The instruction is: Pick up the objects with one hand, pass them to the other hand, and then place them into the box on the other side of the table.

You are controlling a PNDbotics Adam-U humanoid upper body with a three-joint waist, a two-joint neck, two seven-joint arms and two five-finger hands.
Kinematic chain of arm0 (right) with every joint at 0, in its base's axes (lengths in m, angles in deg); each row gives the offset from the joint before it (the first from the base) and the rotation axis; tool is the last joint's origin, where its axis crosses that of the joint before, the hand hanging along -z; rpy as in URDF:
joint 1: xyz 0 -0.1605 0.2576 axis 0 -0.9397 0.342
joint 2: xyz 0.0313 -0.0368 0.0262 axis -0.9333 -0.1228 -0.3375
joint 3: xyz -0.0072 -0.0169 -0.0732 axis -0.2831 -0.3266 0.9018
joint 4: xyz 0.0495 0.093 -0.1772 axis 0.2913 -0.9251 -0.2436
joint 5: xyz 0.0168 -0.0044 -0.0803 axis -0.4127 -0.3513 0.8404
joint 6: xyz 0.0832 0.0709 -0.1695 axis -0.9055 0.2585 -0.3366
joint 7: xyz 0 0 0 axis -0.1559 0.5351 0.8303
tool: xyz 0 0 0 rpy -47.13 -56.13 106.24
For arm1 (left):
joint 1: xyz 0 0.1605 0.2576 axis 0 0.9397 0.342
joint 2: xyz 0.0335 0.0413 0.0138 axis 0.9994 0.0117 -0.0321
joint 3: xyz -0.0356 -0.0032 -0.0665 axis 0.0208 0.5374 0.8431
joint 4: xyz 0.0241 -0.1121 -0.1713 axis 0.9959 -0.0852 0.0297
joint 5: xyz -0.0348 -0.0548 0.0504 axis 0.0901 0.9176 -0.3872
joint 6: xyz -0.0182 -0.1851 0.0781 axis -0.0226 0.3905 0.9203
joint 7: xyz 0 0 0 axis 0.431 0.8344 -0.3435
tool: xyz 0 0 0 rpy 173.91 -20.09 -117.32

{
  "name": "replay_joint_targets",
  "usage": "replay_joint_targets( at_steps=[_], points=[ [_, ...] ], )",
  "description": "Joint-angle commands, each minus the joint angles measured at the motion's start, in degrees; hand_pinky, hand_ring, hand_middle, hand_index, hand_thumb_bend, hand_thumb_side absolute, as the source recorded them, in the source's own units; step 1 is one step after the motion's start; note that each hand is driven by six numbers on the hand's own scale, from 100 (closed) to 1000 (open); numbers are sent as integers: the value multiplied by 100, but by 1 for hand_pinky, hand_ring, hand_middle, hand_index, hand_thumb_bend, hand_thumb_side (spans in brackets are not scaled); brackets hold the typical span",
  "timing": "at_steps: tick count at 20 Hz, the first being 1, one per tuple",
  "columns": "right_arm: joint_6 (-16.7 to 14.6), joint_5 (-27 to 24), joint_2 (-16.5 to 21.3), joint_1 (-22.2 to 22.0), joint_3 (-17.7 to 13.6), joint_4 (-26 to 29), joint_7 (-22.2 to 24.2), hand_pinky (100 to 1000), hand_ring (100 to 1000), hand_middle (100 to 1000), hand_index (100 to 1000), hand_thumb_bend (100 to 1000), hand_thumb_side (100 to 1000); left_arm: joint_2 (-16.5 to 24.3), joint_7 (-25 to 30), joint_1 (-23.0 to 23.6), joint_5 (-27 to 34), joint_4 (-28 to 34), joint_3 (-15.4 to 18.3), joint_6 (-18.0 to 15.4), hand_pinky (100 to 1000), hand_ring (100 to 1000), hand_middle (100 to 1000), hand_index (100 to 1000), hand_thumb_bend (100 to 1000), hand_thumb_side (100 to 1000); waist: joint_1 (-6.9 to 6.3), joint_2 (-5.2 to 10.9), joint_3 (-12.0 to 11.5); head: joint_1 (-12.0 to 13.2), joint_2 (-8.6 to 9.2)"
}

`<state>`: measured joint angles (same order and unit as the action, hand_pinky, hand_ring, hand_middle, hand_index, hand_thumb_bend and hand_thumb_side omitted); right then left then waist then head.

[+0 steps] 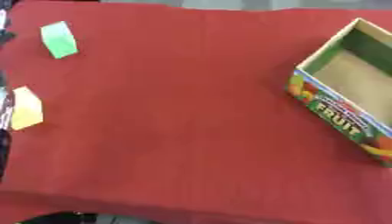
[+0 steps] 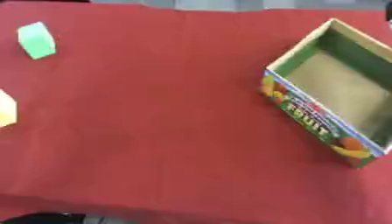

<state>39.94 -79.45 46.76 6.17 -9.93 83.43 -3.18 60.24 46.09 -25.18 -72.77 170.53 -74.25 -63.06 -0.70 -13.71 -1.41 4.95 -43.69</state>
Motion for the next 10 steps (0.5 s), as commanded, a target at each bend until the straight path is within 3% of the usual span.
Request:
replay_joint_targets(
  at_steps=[1,10],
  points=[
    [-12,-5,214,70,-49,152,15,794,809,787,811,405,347,239,-18,-48,25,99,80,6,743,743,712,847,909,590,-3,57,5,-2,47],
    [-3,-30,218,77,-45,165,35,795,808,787,811,398,350,316,-25,-3,40,98,94,15,743,734,695,839,913,588,-6,23,-9,-38,10]
  ],
)
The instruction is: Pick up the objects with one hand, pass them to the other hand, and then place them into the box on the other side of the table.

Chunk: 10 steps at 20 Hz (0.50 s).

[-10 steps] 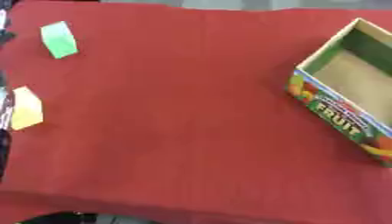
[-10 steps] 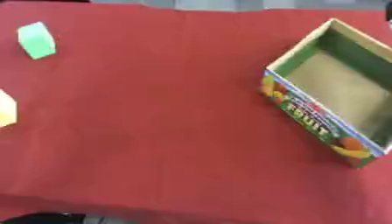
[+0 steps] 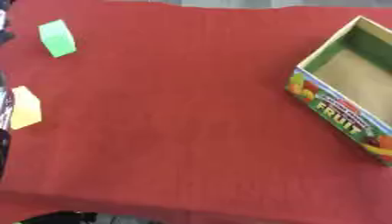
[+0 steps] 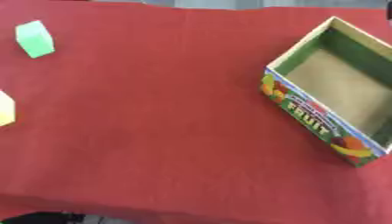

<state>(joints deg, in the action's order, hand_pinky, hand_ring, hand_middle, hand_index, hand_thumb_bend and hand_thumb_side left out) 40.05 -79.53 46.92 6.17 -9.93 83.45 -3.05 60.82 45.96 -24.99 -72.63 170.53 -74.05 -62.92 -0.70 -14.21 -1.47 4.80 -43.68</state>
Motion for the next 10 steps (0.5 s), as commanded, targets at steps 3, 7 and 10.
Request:
replay_joint_targets(
  at_steps=[3,7,10],
  points=[
    [-13,-15,214,75,-38,169,33,795,808,787,811,398,351,410,25,-1,-8,96,55,29,747,735,678,832,916,585,-5,62,-4,-31,9],
    [-14,1,275,66,-32,187,42,795,808,788,812,396,351,871,270,95,-248,108,-31,172,759,744,688,846,929,578,-35,50,-12,-31,-13],
    [-14,15,350,60,-20,199,50,796,808,787,812,402,352,1301,532,248,-488,105,-227,390,780,762,693,859,960,579,-82,44,-20,-35,-25]
  ],
)
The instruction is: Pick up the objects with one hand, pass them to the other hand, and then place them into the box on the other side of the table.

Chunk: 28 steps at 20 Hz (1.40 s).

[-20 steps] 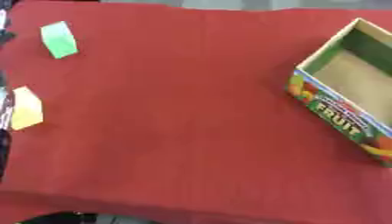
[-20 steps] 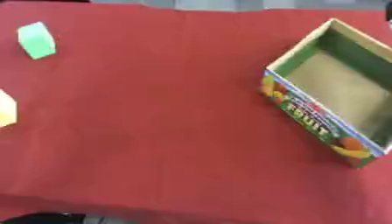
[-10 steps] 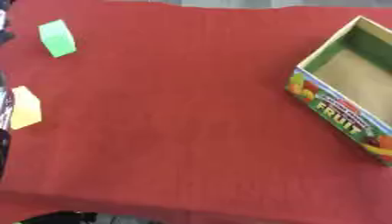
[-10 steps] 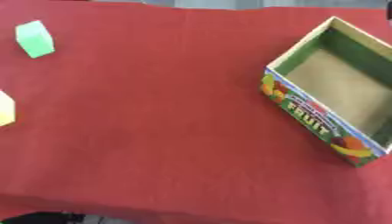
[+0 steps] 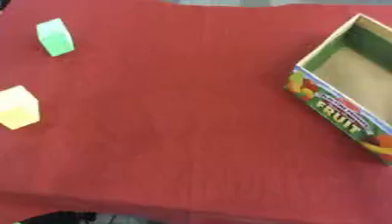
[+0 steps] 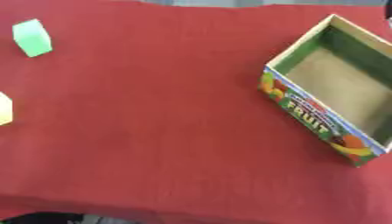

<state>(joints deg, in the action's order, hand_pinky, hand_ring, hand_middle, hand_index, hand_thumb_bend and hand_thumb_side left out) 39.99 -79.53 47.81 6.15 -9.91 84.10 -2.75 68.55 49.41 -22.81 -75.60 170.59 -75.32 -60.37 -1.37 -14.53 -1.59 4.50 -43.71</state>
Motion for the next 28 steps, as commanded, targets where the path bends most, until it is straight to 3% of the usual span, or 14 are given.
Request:
replay_joint_targets(
  at_steps=[1,7,10,13,16,25,26,28],
  points=[
    [-7,19,281,63,-14,138,26,796,808,788,812,396,350,672,275,90,-277,99,-213,219,784,765,697,860,956,556,-28,76,-7,0,-21],
    [0,36,359,84,38,159,70,796,808,786,812,397,349,1540,808,369,-528,243,-941,739,813,796,724,868,946,485,-67,92,0,94,-30],
    [-3,33,379,100,53,178,84,796,808,786,812,395,349,2058,1186,474,-508,308,-1098,920,828,812,740,860,941,453,-56,97,15,218,-39],
    [-3,32,386,83,55,184,87,796,808,786,812,395,349,2667,2887,437,-602,125,-677,940,838,822,747,860,936,422,-29,102,2,302,-40],
    [-2,41,399,66,55,185,86,797,808,785,812,396,350,2863,3911,392,-961,-78,-445,869,846,831,755,860,928,408,-26,98,-6,365,-41],
    [10,74,391,29,74,178,100,797,808,785,812,396,351,2986,5245,388,-1630,-589,-298,698,871,858,782,854,887,320,-26,77,-15,337,-24],
    [12,77,389,22,74,178,100,797,806,783,812,395,351,2985,5332,378,-1695,-648,-288,686,873,861,784,853,827,381,-23,77,-15,321,-16],
    [13,81,385,12,74,178,100,797,805,783,812,395,351,2984,5460,368,-1828,-782,-276,681,876,864,787,850,823,358,-17,74,-12,292,12]
  ],
)
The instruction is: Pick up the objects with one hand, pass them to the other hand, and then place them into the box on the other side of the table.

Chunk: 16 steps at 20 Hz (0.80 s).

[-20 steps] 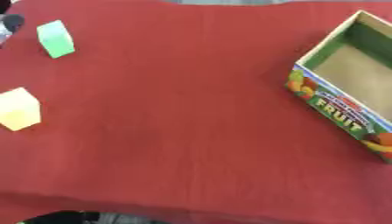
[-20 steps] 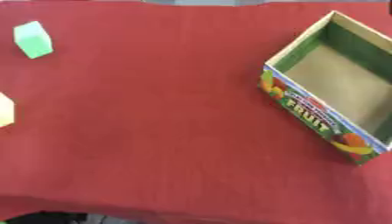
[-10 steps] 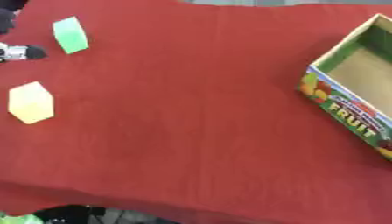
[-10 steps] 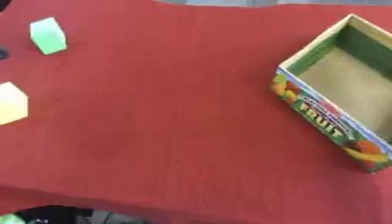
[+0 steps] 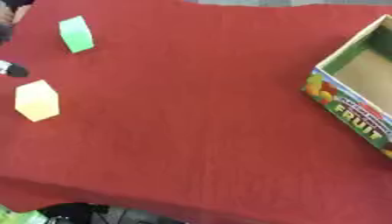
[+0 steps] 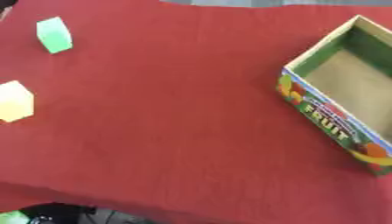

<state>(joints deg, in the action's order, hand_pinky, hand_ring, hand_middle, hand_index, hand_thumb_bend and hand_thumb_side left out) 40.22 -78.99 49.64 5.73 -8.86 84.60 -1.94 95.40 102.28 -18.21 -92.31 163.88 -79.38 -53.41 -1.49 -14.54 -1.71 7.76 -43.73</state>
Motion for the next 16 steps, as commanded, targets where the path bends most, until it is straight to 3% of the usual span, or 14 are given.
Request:
replay_joint_targets(
  at_steps=[1,10,16],
  points=[
    [-9,29,200,49,-30,128,18,797,805,783,813,395,351,292,240,-101,-206,-176,132,-23,876,864,787,849,810,366,-2,74,1,-47,24],
    [4,38,157,40,-12,129,36,797,803,782,813,395,352,256,831,-171,-545,-384,-30,-102,889,880,803,836,799,330,16,54,31,-74,47],
    [12,47,120,35,-3,121,54,797,803,781,812,396,353,172,998,-252,-1322,-464,-211,-69,901,894,814,836,825,279,16,32,47,-7,26]
  ],
)
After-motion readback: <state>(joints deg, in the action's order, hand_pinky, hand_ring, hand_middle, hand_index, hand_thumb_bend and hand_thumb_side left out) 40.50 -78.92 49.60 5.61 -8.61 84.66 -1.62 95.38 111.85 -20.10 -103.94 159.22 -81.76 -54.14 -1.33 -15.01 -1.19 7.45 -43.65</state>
